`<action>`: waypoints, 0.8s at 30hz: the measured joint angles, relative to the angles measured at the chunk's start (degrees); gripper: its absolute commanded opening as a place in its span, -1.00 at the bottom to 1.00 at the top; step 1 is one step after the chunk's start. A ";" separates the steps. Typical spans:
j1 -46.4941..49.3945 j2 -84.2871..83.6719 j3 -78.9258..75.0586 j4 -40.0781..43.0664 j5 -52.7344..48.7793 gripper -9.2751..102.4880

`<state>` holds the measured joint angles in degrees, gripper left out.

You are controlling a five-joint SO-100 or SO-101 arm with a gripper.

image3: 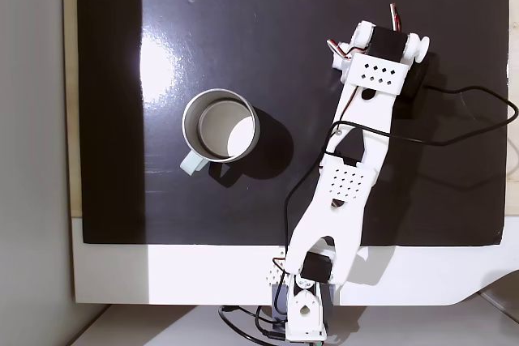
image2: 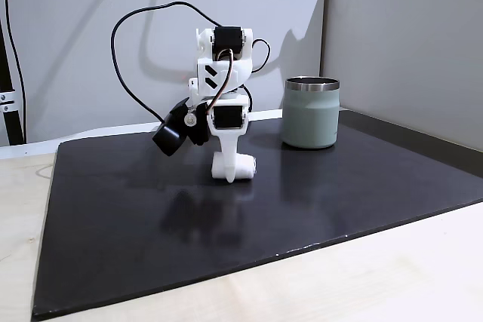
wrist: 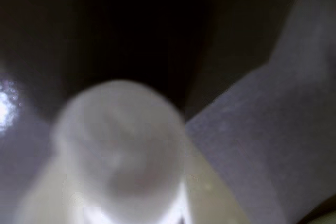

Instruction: Grasp a gauze and put it in the cup.

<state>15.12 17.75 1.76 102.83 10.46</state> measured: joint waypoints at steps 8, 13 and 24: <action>0.00 0.26 0.35 -0.09 0.00 -0.83; -0.18 4.66 5.62 -0.09 0.00 -0.83; -2.37 29.44 25.31 -0.09 -0.62 -0.83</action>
<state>12.74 47.20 27.07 102.74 9.84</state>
